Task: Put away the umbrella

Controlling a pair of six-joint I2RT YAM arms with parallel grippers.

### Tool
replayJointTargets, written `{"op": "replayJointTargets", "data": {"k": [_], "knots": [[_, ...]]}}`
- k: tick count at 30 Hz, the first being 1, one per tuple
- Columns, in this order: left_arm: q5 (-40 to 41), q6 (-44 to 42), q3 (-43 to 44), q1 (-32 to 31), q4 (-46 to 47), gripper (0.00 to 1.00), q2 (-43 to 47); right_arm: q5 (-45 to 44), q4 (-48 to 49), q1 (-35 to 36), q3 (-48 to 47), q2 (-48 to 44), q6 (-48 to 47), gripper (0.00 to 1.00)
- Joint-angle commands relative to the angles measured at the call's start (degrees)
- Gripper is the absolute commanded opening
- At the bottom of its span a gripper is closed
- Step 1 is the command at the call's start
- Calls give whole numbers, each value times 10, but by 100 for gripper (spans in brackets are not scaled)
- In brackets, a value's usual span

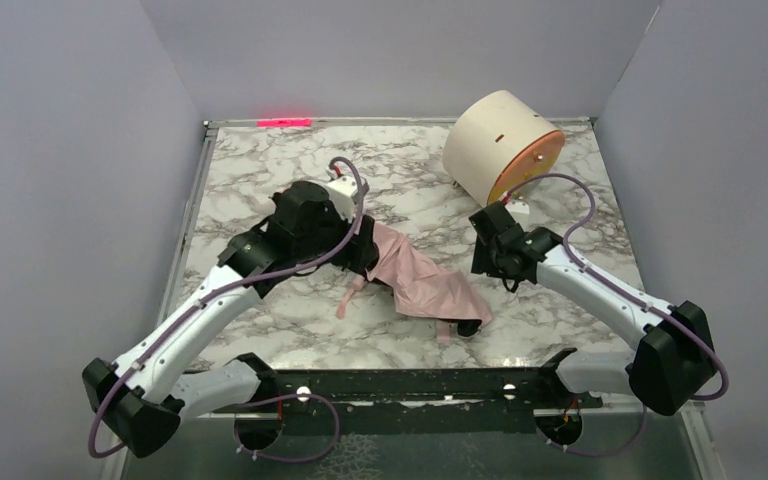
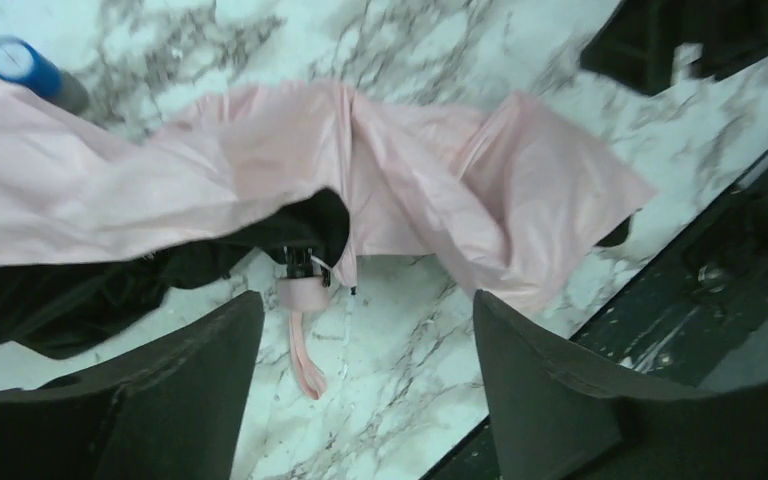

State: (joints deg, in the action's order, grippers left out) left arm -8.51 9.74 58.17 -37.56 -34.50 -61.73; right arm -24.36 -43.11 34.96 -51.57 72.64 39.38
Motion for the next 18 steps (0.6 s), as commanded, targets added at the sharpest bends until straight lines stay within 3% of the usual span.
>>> {"op": "replayJointTargets", "data": {"k": [1,5,11,18], "knots": [[48,-21,106,14,-40,72,13,0,-14,-16,4,4,-7,61],[153,-49,204,76,-30,68,-74,48,-13,-16,24,15,-8,58],[182,-75,300,214,-20,57,-237,100,-4,-16,57,8,0,57],[234,-127,317,250,-32,50,-382,133,10,-16,81,4,12,58]]}}
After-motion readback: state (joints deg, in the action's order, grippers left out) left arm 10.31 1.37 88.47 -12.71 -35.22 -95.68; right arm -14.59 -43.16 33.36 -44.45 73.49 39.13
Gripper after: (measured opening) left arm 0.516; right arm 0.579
